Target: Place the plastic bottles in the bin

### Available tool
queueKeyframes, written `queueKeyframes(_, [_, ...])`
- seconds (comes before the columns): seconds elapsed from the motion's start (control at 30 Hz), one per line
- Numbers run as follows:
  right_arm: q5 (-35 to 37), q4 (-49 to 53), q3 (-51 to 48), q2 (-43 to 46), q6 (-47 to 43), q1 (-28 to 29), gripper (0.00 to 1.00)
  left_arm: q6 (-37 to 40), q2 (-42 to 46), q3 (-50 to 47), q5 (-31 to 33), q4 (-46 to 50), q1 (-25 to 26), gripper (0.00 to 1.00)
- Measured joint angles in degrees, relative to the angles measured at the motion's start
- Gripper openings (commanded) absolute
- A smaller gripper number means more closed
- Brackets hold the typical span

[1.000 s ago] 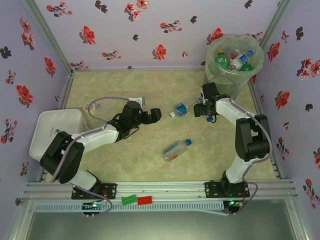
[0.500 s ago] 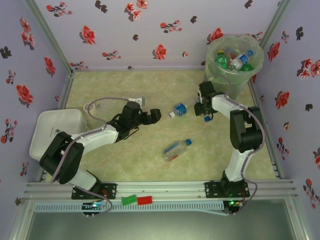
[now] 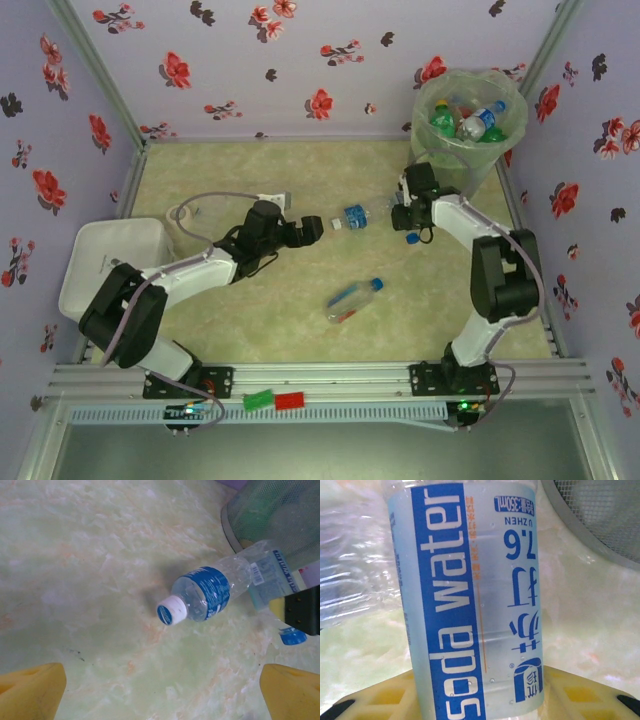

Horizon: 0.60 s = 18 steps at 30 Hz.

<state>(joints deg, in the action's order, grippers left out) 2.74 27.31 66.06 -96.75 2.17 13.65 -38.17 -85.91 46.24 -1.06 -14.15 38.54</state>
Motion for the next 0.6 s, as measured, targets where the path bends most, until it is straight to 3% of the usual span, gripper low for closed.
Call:
queueKeyframes(0.3, [-3.2,2.8,-7.0,14.9,3.9,2.7,0.46,-0.5,-0.7,0.1,-1.4,-0.5,0.0,1.00])
queueKeyframes(0.6, [-8.0,5.0,-5.2,27.8,7.4,3.8,0.46,-0.9,0.7,0.1,-2.2,-1.2,0.0,1.00])
